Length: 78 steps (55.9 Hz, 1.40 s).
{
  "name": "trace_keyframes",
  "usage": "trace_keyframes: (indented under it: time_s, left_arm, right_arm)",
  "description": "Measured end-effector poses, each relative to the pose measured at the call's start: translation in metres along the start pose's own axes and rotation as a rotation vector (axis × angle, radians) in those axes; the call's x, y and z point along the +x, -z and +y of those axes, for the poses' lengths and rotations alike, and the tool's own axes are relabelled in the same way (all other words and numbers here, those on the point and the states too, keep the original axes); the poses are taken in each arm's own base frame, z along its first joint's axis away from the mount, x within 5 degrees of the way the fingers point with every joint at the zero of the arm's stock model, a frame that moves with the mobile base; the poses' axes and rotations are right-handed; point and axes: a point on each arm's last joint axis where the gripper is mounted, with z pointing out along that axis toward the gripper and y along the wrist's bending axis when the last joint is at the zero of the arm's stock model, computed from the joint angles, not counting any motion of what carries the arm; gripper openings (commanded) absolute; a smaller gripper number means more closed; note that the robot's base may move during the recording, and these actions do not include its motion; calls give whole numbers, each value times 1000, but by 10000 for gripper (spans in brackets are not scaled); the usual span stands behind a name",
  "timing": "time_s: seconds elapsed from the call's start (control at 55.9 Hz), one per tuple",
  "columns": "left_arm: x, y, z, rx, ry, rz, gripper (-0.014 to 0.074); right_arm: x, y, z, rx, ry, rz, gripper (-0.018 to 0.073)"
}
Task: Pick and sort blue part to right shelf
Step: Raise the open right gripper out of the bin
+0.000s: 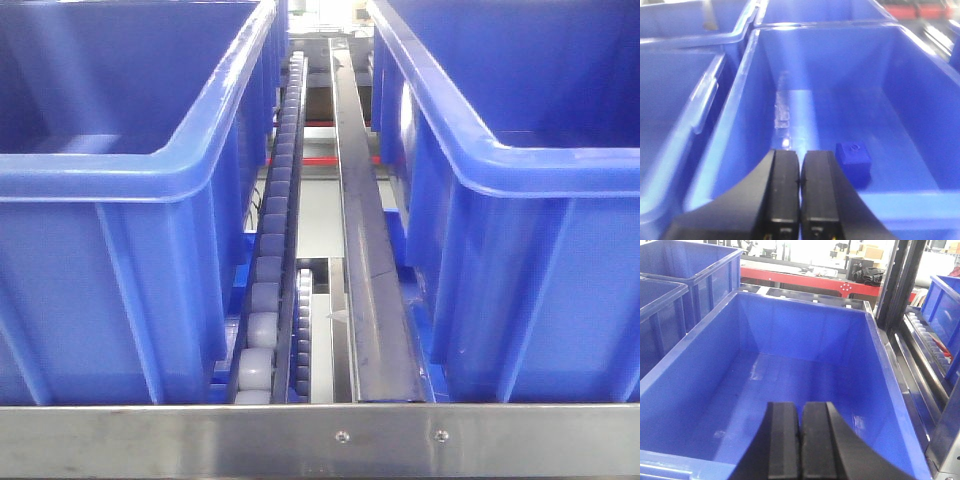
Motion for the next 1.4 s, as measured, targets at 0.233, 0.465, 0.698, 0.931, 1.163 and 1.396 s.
trace_keyframes:
  time_s: [0.233,0.465,0.698,0.931,1.163,1.396]
  left_arm:
    - [50,-27,-1,22,16,-43,125]
    - [64,-34,0,7,56,-152,125]
    - [63,-34,0,4,56,-164,125]
    - [63,-34,0,4,58,-164,125]
    - [63,-34,0,4,58,-164,124]
    - [63,-34,0,4,58,-164,124]
  right_arm:
    - [0,0,0,0,0,0,39]
    - [0,0,0,1,0,0,39]
    - [0,0,0,1,0,-1,39]
    - [0,0,0,1,0,-1,39]
    - [0,0,0,1,0,-1,39]
    - [0,0,0,1,0,-1,39]
